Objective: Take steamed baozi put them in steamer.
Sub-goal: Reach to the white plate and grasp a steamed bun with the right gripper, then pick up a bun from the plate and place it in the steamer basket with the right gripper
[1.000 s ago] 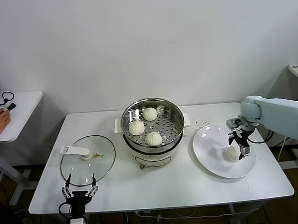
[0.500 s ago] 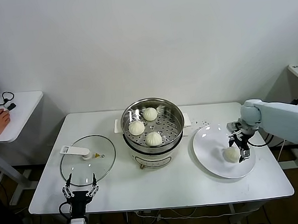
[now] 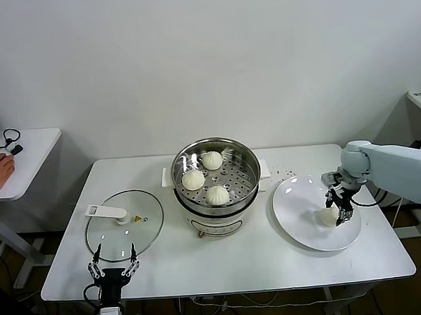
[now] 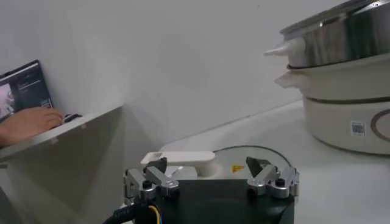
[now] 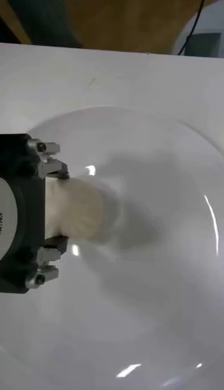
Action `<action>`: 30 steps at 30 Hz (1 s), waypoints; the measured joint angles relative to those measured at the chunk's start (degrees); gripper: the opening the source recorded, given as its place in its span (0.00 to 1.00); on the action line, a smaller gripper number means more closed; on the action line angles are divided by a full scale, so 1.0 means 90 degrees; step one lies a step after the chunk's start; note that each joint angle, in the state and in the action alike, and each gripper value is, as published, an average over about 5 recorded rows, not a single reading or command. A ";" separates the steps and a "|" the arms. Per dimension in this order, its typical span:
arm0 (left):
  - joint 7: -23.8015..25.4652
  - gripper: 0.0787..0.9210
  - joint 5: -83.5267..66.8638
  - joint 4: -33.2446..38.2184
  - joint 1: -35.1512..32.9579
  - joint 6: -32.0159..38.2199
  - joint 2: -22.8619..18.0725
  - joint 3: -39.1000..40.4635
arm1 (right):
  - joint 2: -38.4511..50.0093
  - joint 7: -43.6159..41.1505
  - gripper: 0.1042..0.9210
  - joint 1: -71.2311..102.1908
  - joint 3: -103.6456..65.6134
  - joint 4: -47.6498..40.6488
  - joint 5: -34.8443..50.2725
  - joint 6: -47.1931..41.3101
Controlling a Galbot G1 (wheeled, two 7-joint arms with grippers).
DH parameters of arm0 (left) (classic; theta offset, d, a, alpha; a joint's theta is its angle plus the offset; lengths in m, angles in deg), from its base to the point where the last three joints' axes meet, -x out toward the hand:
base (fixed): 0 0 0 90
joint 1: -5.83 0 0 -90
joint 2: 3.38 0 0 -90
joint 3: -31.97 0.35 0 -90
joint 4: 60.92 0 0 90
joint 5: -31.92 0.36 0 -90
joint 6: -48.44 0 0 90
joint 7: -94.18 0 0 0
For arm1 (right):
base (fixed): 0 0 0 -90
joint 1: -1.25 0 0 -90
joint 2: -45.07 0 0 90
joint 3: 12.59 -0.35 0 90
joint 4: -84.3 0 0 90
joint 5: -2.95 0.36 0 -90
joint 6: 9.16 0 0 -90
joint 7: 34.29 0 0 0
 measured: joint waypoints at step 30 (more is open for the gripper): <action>0.0028 0.88 0.0012 0.0166 0.0029 -0.0038 0.0000 0.0178 | 0.0016 -0.0272 0.55 -0.2717 0.1837 0.1332 0.0946 0.0017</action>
